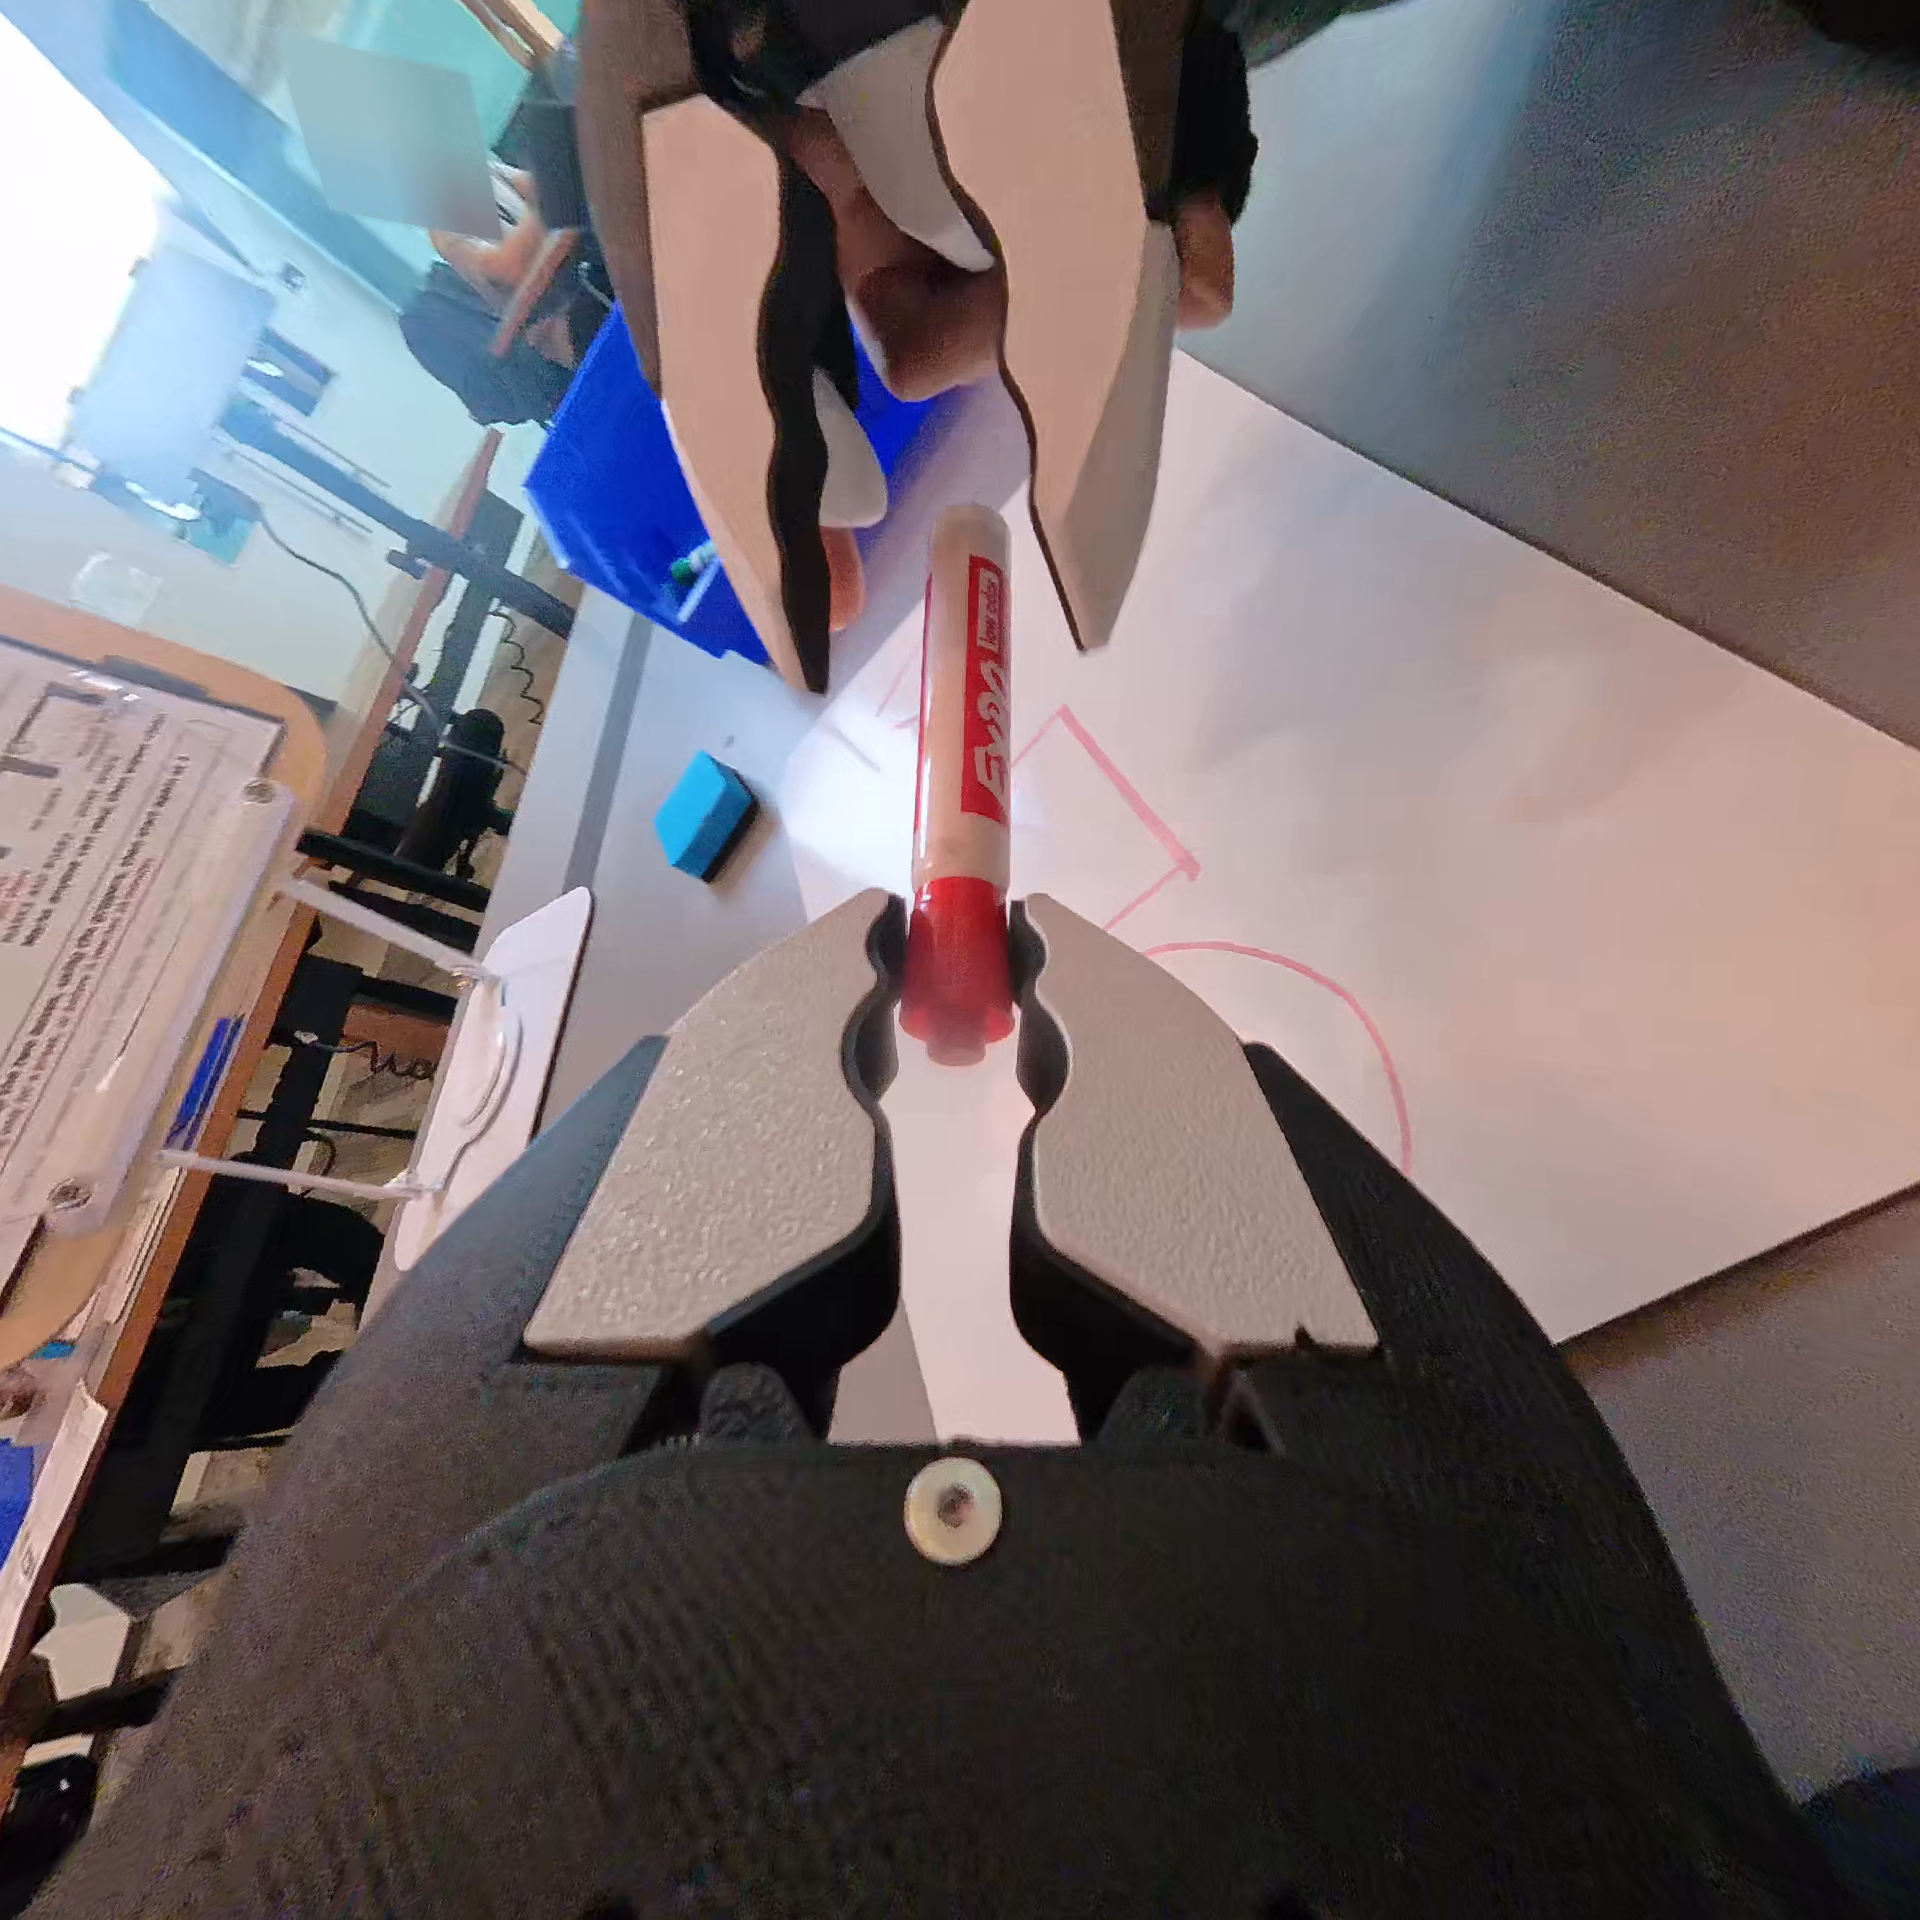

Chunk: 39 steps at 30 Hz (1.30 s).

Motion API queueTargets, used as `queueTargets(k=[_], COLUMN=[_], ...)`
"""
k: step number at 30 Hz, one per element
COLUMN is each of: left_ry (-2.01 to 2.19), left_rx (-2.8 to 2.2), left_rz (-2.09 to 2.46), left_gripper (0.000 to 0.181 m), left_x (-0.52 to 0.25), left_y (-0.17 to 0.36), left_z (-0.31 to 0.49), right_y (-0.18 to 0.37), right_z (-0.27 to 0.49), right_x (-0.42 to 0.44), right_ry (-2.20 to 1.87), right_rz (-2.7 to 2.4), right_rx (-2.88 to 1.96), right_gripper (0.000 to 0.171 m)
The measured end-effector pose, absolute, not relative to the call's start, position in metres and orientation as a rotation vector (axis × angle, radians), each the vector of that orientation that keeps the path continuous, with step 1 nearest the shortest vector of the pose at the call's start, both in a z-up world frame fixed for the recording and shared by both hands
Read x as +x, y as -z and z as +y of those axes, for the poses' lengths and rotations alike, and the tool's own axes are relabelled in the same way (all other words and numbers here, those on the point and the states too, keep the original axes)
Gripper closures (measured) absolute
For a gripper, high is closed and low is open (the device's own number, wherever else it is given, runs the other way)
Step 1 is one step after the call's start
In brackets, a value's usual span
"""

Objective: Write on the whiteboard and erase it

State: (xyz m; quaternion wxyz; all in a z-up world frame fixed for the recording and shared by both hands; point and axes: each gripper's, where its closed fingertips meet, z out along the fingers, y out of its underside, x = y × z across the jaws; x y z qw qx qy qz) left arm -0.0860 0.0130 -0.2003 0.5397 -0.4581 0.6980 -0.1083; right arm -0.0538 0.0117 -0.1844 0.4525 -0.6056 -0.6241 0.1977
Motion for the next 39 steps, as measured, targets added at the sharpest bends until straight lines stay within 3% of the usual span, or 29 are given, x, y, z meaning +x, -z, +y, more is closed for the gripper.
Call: queueTargets(k=[2,3,4,6,8,9,15,16,23,34,37,39], left_ry=[0.278,0.304,0.312,0.392,0.483,0.54,0.802,0.784,0.603,0.57,0.574,0.574], left_rx=[-1.08,-1.074,-1.075,-1.074,-1.121,-1.165,-1.245,-1.259,-1.343,-1.43,-1.433,-1.441], left_rz=[1.696,1.704,1.714,1.691,1.58,1.537,1.134,1.066,0.87,0.893,0.898,0.904], left_gripper=[0.162,0.162,0.162,0.161,0.134,0.129,0.17,0.181,0.181,0.181,0.179,0.177], left_x=[-0.079,-0.076,-0.075,-0.073,-0.076,-0.08,-0.123,-0.134,-0.186,-0.185,-0.184,-0.183], left_y=[0.205,0.205,0.206,0.205,0.194,0.189,0.149,0.146,0.153,0.175,0.177,0.179], left_z=[0.003,-0.002,-0.005,-0.011,-0.005,0.0,0.047,0.06,0.111,0.12,0.12,0.12], right_y=[0.202,0.212,0.218,0.218,0.2,0.187,0.096,0.096,0.158,0.269,0.253,0.215], right_z=[0.004,0.005,0.007,0.0,-0.001,0.01,0.144,0.168,0.263,0.255,0.266,0.283], right_x=[-0.059,-0.06,-0.059,-0.057,-0.046,-0.031,0.133,0.168,0.329,0.333,0.328,0.311], right_ry=[-0.344,-0.238,-0.118,-0.117,-0.248,-0.246,0.06,0.156,0.354,0.081,0.066,0.015], right_rz=[-1.631,-1.664,-1.695,-1.703,-1.632,-1.573,-1.021,-0.961,-0.562,-0.231,-0.284,-0.318], right_rx=[-1.48,-1.473,-1.432,-1.397,-1.431,-1.465,-1.785,-1.895,-2.513,-2.892,-2.779,-2.583], right_gripper=[0.125,0.133,0.152,0.152,0.152,0.152,0.152,0.152,0.152,0.151,0.136,0.121])
